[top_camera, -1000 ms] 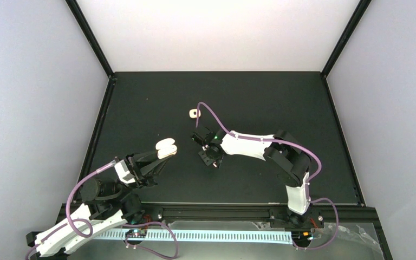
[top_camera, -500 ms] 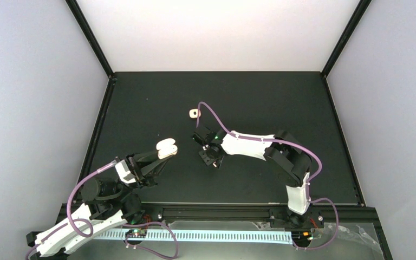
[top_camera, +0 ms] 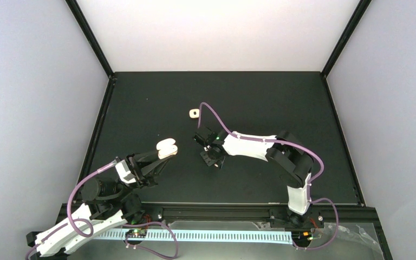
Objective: Insert the wireless bluetooth earbuds into the charging case
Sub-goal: Pick up the earbud from the center of the board.
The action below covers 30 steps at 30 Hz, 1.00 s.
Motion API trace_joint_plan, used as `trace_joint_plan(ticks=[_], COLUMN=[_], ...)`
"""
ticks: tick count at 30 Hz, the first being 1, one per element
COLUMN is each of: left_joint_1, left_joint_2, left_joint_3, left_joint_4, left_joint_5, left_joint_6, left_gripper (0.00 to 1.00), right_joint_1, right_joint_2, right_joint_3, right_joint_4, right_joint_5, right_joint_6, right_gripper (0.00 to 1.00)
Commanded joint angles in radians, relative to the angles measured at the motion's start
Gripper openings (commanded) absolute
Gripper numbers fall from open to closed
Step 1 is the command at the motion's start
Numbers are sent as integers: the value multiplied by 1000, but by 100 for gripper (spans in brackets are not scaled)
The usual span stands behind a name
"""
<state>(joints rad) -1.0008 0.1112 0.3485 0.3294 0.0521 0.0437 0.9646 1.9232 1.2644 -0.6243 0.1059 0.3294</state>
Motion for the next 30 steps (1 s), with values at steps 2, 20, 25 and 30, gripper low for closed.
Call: trace_joint_plan(ticks=[2, 20, 25, 30], left_joint_1=[5, 5, 5, 5], left_joint_2=[-1, 22, 79, 225], left_joint_3=[-5, 2, 27, 68], left_joint_4=[9, 24, 82, 218], left_joint_5=[-8, -3, 5, 21], left_joint_6=[5, -3, 1, 0], left_gripper=[2, 2, 2, 2], right_joint_1=[-3, -3, -3, -2], right_joint_2=[-31, -324, -625, -909], right_joint_3=[-18, -16, -42, -139], right_joint_4=[-19, 101, 243, 446], right_joint_5=[0, 77, 97, 92], right_joint_6=[17, 37, -4, -62], right_gripper=[8, 1, 1, 1])
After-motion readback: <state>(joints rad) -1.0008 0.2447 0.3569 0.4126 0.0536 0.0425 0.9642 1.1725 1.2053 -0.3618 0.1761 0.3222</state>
